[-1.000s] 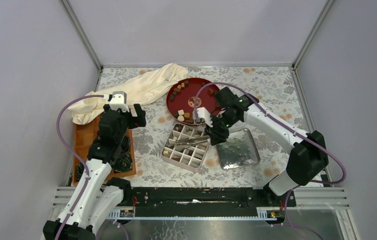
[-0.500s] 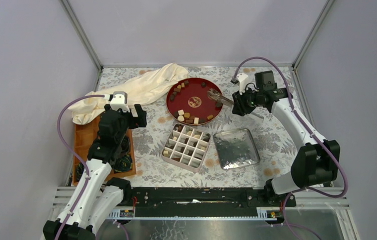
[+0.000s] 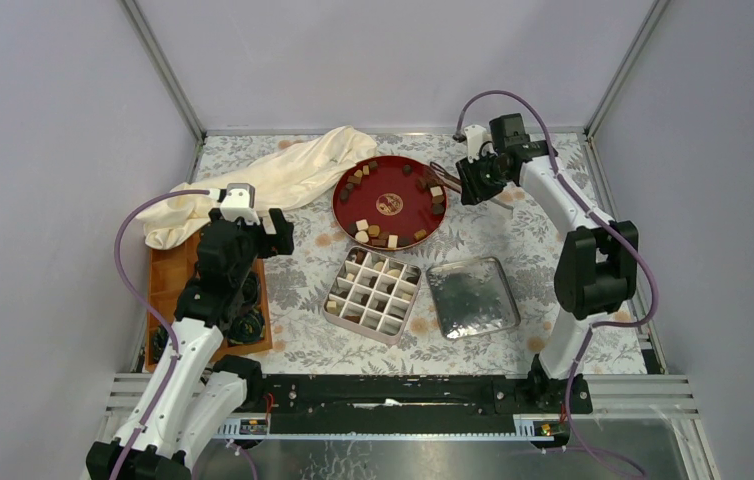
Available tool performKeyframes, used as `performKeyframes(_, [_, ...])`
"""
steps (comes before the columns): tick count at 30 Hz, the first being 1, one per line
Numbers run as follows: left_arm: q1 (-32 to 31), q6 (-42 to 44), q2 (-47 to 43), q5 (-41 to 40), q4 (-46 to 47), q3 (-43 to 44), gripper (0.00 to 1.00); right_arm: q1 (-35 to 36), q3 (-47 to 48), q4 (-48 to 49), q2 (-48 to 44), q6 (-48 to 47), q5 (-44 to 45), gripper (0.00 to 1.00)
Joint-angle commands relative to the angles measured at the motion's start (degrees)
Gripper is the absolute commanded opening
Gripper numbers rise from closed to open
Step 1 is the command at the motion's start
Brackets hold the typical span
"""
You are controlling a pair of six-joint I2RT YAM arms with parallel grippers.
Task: Pack the chocolate
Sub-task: Pick up the fake chocolate from the plate.
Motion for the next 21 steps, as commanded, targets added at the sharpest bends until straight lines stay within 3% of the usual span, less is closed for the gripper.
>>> performKeyframes(1, [-0.33, 0.76, -1.14, 0.35, 2.25, -0.69, 0.99, 0.94, 6.65, -3.42, 3.77, 0.31, 0.69, 0.40])
performKeyframes(21, [-0.30, 0.78, -1.11, 0.57, 2.42, -0.60, 0.99, 2.45, 15.44, -7.06, 12.87, -0.60, 4.16, 0.43])
